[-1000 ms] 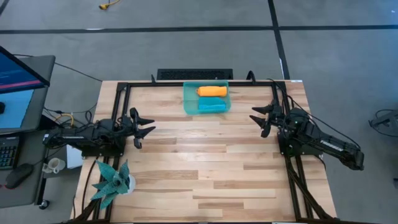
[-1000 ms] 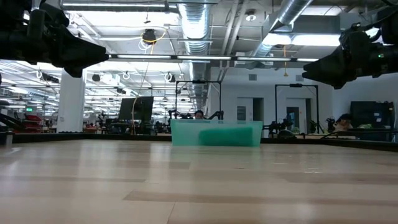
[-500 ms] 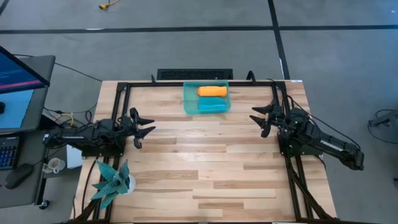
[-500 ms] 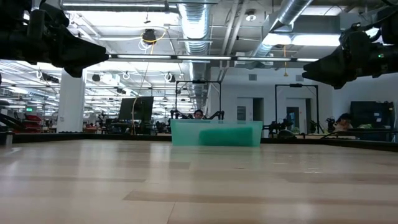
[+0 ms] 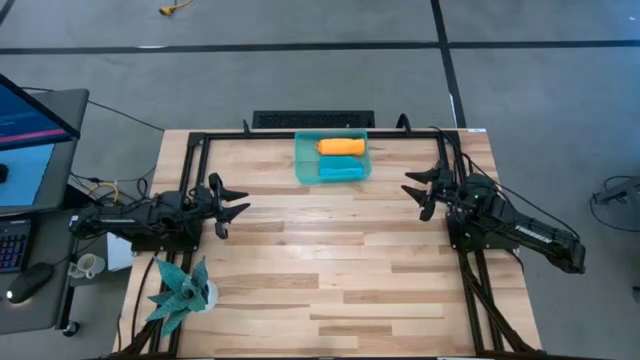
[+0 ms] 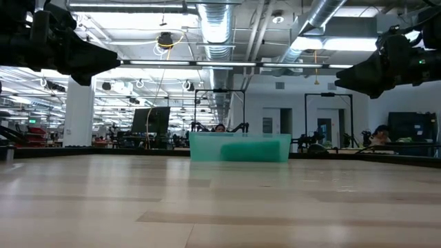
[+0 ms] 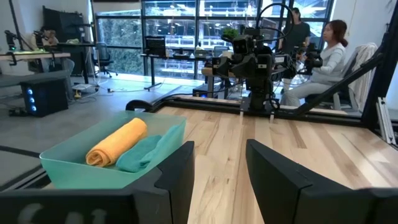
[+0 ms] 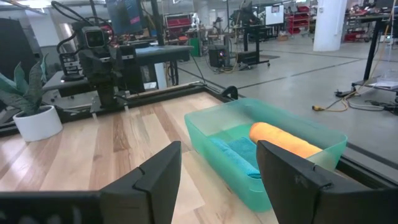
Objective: Roll microfiber towels into tight, uniform cylinder then place into a basket
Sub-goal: Return to Home Position
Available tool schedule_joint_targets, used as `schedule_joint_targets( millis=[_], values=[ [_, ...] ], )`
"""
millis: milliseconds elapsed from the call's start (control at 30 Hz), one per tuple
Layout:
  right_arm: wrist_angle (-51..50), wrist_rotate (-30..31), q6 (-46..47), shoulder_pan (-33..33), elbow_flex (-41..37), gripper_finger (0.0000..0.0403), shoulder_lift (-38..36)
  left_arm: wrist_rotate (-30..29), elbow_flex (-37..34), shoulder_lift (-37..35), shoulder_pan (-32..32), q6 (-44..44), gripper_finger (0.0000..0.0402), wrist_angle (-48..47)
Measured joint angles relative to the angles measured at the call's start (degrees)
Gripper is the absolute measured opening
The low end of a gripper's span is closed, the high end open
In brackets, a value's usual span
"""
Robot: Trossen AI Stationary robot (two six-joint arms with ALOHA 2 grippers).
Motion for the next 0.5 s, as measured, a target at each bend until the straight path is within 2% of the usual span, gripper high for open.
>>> schedule_joint_targets(
  millis=[500],
  values=[
    [0.0,0.0,0.0,0.0,0.0,0.0230,0.0,0.0,0.0,0.0,0.0,0.1,0.0135,0.0]
  ],
)
